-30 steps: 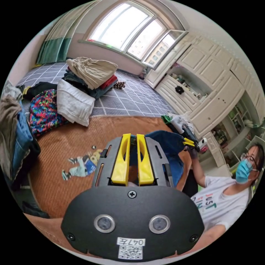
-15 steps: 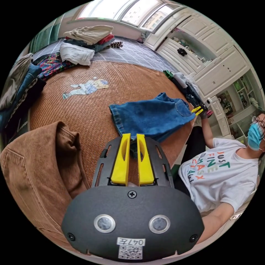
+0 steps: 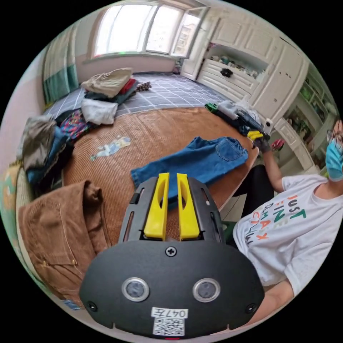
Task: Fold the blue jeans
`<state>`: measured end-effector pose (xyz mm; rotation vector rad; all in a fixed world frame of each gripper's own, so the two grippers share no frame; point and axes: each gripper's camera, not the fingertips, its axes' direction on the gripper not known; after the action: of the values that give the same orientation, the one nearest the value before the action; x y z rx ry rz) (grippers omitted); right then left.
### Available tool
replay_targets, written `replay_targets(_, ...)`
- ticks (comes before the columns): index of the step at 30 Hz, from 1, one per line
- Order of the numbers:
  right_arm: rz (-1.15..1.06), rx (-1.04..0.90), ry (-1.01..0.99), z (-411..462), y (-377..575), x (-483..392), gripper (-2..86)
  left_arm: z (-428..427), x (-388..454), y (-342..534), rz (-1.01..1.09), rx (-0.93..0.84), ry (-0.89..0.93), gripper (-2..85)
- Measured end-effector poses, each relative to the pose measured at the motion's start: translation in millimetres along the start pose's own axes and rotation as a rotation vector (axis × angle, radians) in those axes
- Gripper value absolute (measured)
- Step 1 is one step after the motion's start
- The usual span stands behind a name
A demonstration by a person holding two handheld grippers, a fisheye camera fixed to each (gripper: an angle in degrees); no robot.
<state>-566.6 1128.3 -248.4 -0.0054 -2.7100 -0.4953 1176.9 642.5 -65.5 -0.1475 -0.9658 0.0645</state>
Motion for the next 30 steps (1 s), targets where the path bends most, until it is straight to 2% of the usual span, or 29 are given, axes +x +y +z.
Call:
replay_targets(3, -0.044, -0.207, 0.014, 42.7, -32.1, -4.6, 1.1, 35.8, 65.8, -27.4, 0.129, -0.103, -0.064, 3.5)
replay_targets(7, -0.015, -0.552, 0.079, 90.5, -42.8, 2.2, 0.4, 97.6, 90.3, -1.6, 0.019, -0.293, -0.136, 2.3)
replay_targets(8, -0.009, -0.541, 0.073, 87.8, -46.5, 2.5, 0.2, 105.4, 95.8, 14.8, -0.006, -0.338, -0.153, 1.7)
replay_targets(10, -0.024, -0.534, 0.089, 74.6, -60.9, -3.4, -0.1, 85.0, 111.9, 35.5, -0.011, -0.282, -0.18, 1.0)
replay_targets(12, -0.032, -0.522, 0.114, 65.2, -72.7, -9.4, -0.1, 62.9, 122.5, 48.3, -0.001, -0.291, -0.13, 1.1)
replay_targets(15, -0.071, -0.433, 0.155, 45.7, -112.3, -32.5, 0.5, -2.5, 110.9, 73.8, -0.095, -0.194, -0.211, 2.8)
replay_targets(18, -0.184, -0.237, 0.114, 35.5, -167.3, -80.1, 1.6, -72.8, 52.7, 115.5, -0.342, -0.072, -0.282, 5.7)
replay_targets(20, -0.242, -0.182, 0.096, 50.3, -199.5, -110.6, 2.1, -106.0, -3.9, 153.2, -0.549, 0.005, -0.196, 6.8)
replay_targets(21, -0.271, -0.167, 0.088, 67.9, -218.5, -130.3, 2.5, -110.3, -14.9, 160.9, -0.587, 0.021, -0.176, 7.2)
replay_targets(23, -0.318, -0.187, 0.062, 101.7, -240.9, -159.6, 3.0, -114.8, -43.8, 182.1, -0.696, 0.043, -0.142, 8.5)
replay_targets(27, -0.441, -0.409, 0.087, 175.6, -263.9, -211.6, 3.6, -110.7, -61.9, 195.1, -0.776, 0.033, -0.212, 10.4)
replay_targets(30, -0.462, -0.476, 0.102, 183.9, -270.6, -222.2, 1.8, -114.0, -74.9, 202.4, -0.815, 0.074, -0.173, 6.7)
